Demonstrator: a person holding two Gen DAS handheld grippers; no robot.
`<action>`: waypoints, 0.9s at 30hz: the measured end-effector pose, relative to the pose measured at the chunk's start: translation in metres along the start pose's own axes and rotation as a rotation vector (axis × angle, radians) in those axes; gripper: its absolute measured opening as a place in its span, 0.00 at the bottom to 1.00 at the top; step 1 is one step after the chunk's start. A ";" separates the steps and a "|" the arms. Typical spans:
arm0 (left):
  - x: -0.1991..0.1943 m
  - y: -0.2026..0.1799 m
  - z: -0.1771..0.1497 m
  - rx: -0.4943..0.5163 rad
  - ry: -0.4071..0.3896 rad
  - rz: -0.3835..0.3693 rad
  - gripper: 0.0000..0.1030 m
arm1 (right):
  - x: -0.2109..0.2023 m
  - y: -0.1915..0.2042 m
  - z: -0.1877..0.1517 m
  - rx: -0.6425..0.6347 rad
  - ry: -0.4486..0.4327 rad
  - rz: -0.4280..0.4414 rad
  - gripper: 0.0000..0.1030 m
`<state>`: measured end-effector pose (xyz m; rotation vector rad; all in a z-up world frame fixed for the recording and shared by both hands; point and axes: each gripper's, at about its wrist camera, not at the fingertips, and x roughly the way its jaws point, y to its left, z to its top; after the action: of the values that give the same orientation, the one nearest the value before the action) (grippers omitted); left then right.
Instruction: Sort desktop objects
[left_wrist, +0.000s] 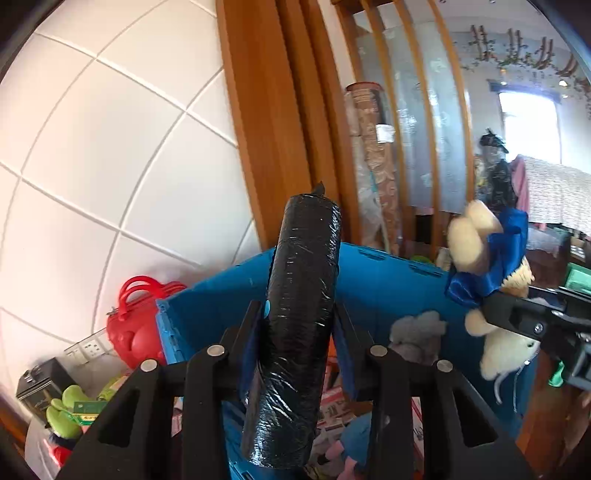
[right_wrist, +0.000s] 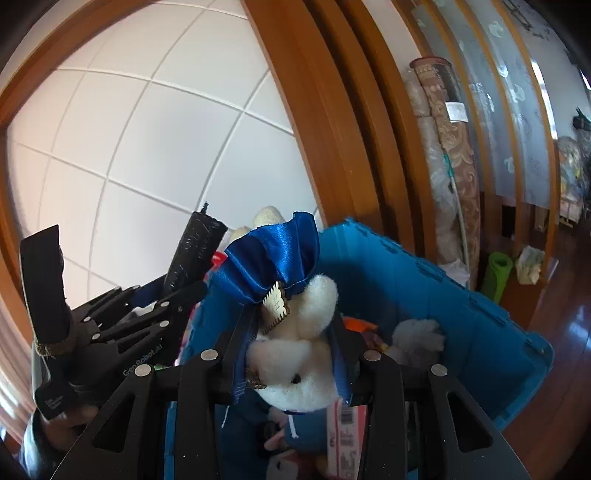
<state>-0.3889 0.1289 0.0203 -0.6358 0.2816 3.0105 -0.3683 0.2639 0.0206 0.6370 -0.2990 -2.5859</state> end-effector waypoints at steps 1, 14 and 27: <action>0.001 0.000 0.001 0.002 -0.002 0.021 0.37 | 0.001 -0.003 0.001 0.013 0.000 -0.011 0.46; -0.042 0.016 -0.006 -0.077 -0.064 0.208 0.78 | -0.030 -0.002 0.000 0.114 -0.082 -0.044 0.92; -0.156 0.046 -0.088 -0.117 -0.124 0.201 0.79 | -0.111 0.091 -0.059 -0.010 -0.142 -0.166 0.99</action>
<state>-0.2155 0.0653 0.0125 -0.4501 0.1737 3.2629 -0.2180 0.2325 0.0405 0.4943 -0.2888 -2.7959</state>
